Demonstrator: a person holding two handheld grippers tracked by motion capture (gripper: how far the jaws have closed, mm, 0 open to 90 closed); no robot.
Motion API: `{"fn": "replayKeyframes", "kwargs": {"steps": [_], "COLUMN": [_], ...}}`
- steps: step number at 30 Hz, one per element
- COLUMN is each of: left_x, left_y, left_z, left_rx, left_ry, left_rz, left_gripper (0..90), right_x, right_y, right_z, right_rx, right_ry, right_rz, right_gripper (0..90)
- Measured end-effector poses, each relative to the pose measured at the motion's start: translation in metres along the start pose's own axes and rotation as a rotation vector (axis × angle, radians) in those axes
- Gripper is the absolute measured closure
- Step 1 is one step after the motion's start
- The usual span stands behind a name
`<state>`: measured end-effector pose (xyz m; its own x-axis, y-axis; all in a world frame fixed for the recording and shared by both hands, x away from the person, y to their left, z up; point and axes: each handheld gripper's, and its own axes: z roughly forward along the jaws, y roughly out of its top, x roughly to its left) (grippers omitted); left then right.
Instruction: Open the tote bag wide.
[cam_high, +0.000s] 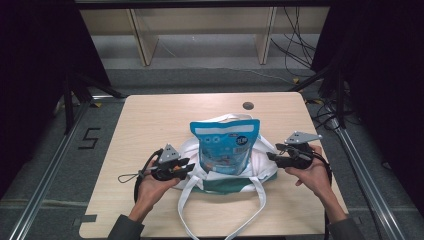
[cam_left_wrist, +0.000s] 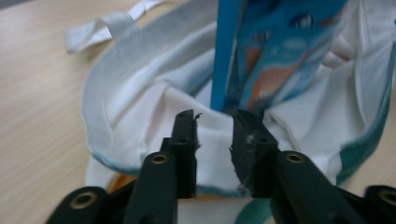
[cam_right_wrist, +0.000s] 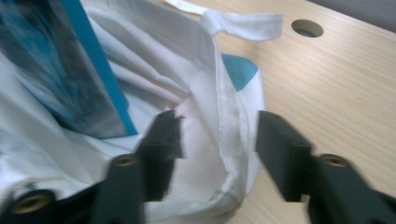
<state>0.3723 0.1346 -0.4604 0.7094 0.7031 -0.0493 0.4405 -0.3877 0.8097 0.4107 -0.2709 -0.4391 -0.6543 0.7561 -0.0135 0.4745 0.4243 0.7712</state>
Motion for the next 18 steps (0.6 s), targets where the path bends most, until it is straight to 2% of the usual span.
{"fn": "replayKeyframes", "kwargs": {"steps": [1,2,3,4,5,6,7,9,11,12,13,14,16,17,18], "left_x": [0.0,-0.003,-0.005,-0.006,-0.005,-0.006,-0.004,-0.006,-0.005,-0.006,-0.007,-0.007,-0.008,-0.01,-0.01], "left_y": [0.0,-0.01,-0.015,-0.021,-0.024,-0.03,-0.036,-0.045,-0.045,-0.046,-0.046,-0.044,-0.041,-0.04,-0.037], "left_z": [0.0,0.001,0.003,0.004,0.005,0.008,0.01,0.016,0.019,0.02,0.021,0.018,0.015,0.013,0.009], "left_rx": [0.0,0.025,0.035,0.059,0.083,0.109,0.15,0.159,0.17,0.171,0.16,0.17,0.154,0.121,0.095], "left_ry": [0.0,-0.002,-0.005,0.002,0.003,0.016,0.021,0.013,0.017,0.016,0.026,0.027,0.042,0.049,0.059], "left_rz": [0.0,0.041,0.041,0.045,0.076,0.077,0.112,0.111,0.136,0.111,0.099,0.115,0.123,0.099,0.094], "left_gripper": [73.5,77.4,80.9,83.7,86.1,87.5,88.5,89.1,89.4,89.4,89.4,89.3,86.2,83.8,82.2], "right_x": [-0.002,-0.001,-0.006,-0.008,-0.011,-0.013,-0.014,-0.016,-0.013,-0.012,-0.012,-0.012,-0.016,-0.017,-0.018], "right_y": [-0.001,-0.003,-0.005,-0.007,-0.012,-0.015,-0.02,-0.03,-0.034,-0.033,-0.032,-0.032,-0.03,-0.027,-0.023], "right_z": [0.004,0.007,0.01,0.013,0.017,0.02,0.025,0.036,0.042,0.042,0.042,0.041,0.036,0.031,0.024], "right_rx": [-0.01,-0.007,-0.009,0.004,0.026,0.045,0.076,0.132,0.129,0.134,0.139,0.138,0.131,0.112,0.092], "right_ry": [-0.01,-0.023,-0.052,-0.067,-0.079,-0.082,-0.086,-0.082,-0.098,-0.108,-0.107,-0.103,-0.103,-0.116,-0.114], "right_rz": [-0.039,-0.032,-0.084,-0.089,-0.083,-0.075,-0.062,-0.051,-0.065,-0.083,-0.081,-0.059,-0.008,0.009,0.025], "right_gripper": [69.0,76.1,81.1,84.2,86.3,86.5,86.6,86.8,87.0,87.0,86.7,85.9,73.2,68.9,65.5]}}
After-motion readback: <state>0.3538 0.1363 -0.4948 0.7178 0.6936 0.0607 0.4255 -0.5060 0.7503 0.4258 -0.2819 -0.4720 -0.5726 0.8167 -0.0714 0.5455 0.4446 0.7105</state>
